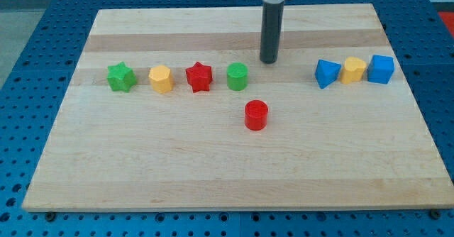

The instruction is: Push the triangle horizontal to the red circle

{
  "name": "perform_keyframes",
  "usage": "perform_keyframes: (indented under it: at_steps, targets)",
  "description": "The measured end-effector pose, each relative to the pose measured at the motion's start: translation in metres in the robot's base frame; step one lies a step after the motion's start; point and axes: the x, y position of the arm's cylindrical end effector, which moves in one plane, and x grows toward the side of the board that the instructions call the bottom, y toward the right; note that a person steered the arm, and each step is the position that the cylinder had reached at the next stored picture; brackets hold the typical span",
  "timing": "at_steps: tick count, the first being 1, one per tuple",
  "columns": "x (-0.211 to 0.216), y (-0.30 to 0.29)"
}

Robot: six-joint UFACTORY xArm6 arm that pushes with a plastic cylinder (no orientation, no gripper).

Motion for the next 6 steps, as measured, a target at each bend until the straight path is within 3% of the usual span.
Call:
perform_keyframes:
  at_steps: [1,3,6]
  targets:
    - [0.006,0.026]
    - [0.063,0.065]
    - [0.047,0.075]
